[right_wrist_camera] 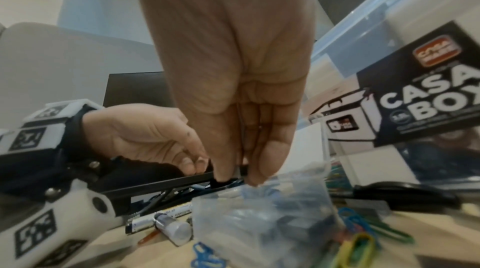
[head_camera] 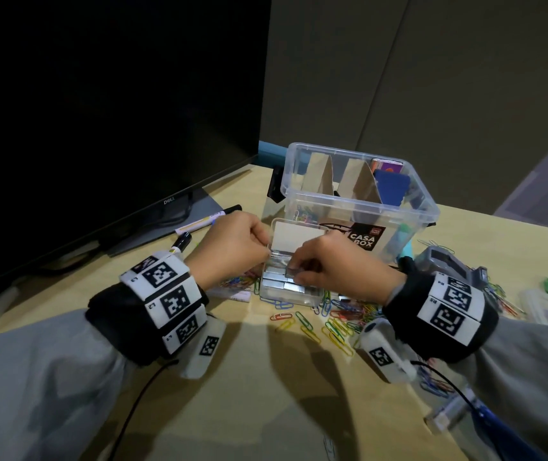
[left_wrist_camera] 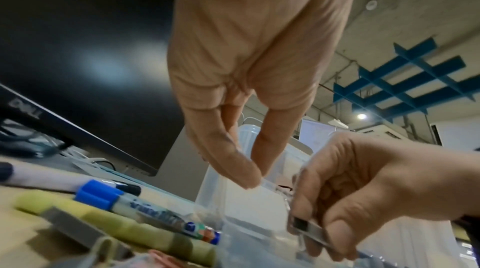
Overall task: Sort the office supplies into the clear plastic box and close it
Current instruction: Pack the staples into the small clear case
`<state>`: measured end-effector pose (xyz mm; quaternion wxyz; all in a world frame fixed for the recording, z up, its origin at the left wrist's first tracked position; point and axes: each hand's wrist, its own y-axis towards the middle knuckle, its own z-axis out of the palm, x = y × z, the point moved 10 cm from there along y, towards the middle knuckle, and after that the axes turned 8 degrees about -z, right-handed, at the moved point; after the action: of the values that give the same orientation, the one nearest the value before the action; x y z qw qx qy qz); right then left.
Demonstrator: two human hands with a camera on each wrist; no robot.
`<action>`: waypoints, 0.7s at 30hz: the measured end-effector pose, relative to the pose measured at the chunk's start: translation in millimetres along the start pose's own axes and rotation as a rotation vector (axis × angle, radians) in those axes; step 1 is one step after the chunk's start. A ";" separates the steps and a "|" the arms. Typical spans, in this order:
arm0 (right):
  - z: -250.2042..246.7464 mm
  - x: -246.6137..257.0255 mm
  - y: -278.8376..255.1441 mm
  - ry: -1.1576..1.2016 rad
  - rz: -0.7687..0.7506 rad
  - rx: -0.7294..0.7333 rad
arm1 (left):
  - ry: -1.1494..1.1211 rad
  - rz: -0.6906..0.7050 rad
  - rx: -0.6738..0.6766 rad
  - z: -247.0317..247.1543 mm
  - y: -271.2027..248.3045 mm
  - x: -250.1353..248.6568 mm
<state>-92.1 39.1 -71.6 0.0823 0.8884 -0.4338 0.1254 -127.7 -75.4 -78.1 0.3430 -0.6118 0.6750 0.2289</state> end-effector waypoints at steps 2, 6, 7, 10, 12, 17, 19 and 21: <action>2.5 0.7 3.3 0.051 0.032 0.025 | 0.097 -0.031 0.025 -1.2 -1.4 6.8; 10.5 -1.3 13.3 0.104 0.102 0.097 | 0.011 -0.180 0.222 14.9 -4.6 25.8; 12.4 -1.8 15.6 0.103 0.117 0.118 | -0.030 -0.213 0.269 19.3 -6.2 28.3; 17.3 -1.4 20.1 0.111 0.146 0.179 | -0.087 -0.272 0.364 30.4 -9.7 31.7; 20.3 0.9 21.8 0.113 0.149 0.213 | -0.123 -0.304 0.394 35.2 -11.5 32.9; 24.0 4.4 25.6 0.065 0.164 0.232 | -0.177 -0.355 0.423 44.5 -12.5 34.9; 27.1 6.1 26.2 0.047 0.164 0.249 | -0.187 -0.373 0.430 47.2 -13.4 35.6; 28.0 6.0 26.3 0.039 0.172 0.251 | -0.196 -0.385 0.434 49.5 -14.2 36.0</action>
<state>-105.2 11.3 -95.6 -0.0322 0.8488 -0.4874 0.2025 -105.3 -65.5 -135.9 0.5663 -0.6159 0.5435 0.0679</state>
